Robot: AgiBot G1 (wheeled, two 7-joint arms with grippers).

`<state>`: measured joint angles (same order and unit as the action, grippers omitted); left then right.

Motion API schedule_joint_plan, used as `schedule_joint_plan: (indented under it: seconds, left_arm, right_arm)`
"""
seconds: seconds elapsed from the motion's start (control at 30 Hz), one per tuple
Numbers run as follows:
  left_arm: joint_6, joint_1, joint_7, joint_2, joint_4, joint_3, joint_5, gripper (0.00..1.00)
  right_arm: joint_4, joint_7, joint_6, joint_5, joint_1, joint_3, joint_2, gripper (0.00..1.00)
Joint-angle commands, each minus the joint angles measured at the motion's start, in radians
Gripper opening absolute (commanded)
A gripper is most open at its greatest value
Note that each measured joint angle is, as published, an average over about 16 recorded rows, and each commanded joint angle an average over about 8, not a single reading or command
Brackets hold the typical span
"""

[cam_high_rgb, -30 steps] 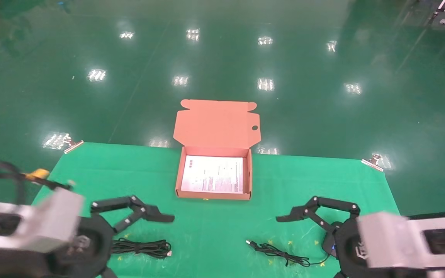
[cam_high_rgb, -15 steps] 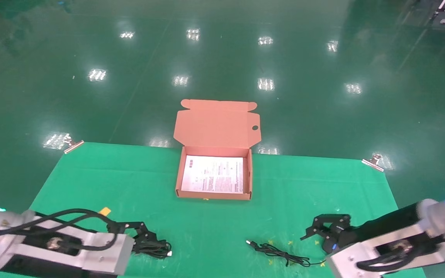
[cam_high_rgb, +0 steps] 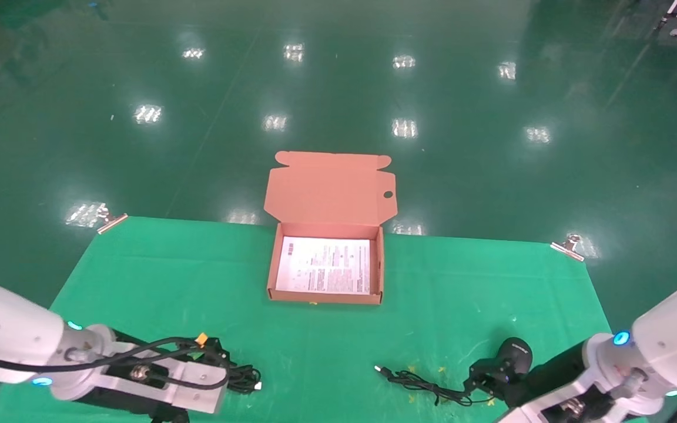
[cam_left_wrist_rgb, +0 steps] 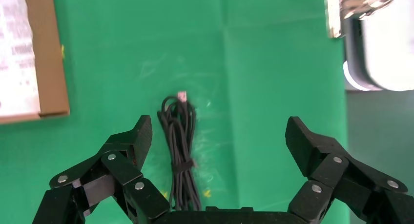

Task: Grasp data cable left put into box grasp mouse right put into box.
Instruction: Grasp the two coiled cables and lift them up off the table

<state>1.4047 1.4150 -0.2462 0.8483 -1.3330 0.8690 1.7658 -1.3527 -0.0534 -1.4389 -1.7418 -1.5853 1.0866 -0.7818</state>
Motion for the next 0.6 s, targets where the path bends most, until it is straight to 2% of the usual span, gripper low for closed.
schedule_joint_plan:
  seconds: [0.03,0.3,0.6]
  left_arm:
    - [-0.024,-0.01,-0.024,0.014,0.002,0.014,0.048,1.0]
    - [-0.091,-0.035,-0.119,0.072,0.08,0.044,0.17,1.0]
    - [-0.16,-0.036,-0.153,0.142,0.274,0.04,0.196,1.0]
  right_arm:
    - [0.001,0.0,0.027,-0.047,0.012,0.019,-0.008,1.0]
    - [0.005,0.185,0.187,-0.319,0.097,0.065,-0.053,1.0]
    - [0.043,0.313,0.25,-0.422,0.15,0.076,-0.097,1.0]
